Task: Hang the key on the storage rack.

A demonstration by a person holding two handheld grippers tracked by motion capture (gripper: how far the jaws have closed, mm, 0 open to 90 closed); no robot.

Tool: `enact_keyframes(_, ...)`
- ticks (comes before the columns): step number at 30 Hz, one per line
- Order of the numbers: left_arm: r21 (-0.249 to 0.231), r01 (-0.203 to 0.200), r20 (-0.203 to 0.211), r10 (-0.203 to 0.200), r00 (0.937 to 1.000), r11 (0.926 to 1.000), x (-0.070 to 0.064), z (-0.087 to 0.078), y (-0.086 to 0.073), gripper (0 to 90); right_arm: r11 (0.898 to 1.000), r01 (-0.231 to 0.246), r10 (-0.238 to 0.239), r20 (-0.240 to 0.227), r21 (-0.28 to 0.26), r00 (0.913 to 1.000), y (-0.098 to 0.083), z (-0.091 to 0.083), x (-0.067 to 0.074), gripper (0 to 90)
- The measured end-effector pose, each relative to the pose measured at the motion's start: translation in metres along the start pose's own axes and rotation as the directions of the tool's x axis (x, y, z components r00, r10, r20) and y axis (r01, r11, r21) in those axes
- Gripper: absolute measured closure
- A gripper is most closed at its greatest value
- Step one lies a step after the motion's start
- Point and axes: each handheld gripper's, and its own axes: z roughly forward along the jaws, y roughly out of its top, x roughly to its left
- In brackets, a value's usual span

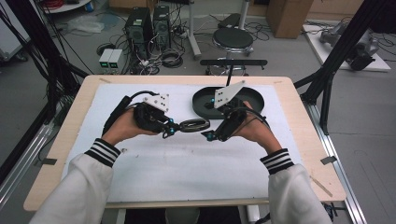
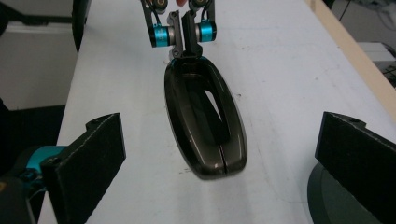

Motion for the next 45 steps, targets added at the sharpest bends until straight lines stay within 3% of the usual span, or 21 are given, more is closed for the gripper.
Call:
enact_keyframes(9, 0.007, -0.012, 0.006, 0.012, 0.9999, 0.9999, -0.003, 0.002, 0.001, 84.0, 0.998, 0.014, -0.011, -0.050, 0.056, 0.9987, 0.009, 0.023, -0.006, 4.7)
enact_keyframes(16, 0.015, -0.012, 0.012, 0.012, 0.9999, 0.9998, -0.003, 0.003, 0.002, 84.0, 0.996, 0.020, -0.014, -0.071, 0.089, 0.9974, 0.010, 0.030, -0.006, 7.0)
enact_keyframes(18, 0.022, -0.018, 0.011, 0.017, 0.9998, 0.9996, -0.002, 0.003, 0.002, 84.0, 0.994, 0.028, -0.019, -0.086, 0.101, 0.9961, 0.010, 0.032, -0.006, 15.4)
enact_keyframes(24, 0.018, -0.014, 0.011, 0.014, 0.9999, 0.9997, -0.002, 0.004, 0.001, 84.0, 0.990, 0.027, -0.009, -0.125, 0.137, 0.9921, 0.009, 0.036, -0.006, 18.7)
enact_keyframes(27, 0.023, -0.010, 0.010, 0.010, 0.9999, 0.9997, -0.002, 0.005, 0.001, 84.0, 0.989, 0.036, -0.016, -0.137, 0.142, 0.9904, 0.009, 0.038, -0.006, 25.8)
enact_keyframes(38, 0.047, -0.018, 0.013, 0.017, 0.9998, 0.9988, -0.002, 0.008, 0.001, 84.0, 0.983, 0.059, -0.035, -0.138, 0.175, 0.9898, 0.011, 0.042, -0.004, 43.0)
enact_keyframes(45, 0.048, -0.020, 0.013, 0.019, 0.9997, 0.9987, -0.001, 0.008, 0.000, 84.1, 0.980, 0.070, -0.043, -0.143, 0.188, 0.9888, 0.012, 0.044, -0.004, 47.1)
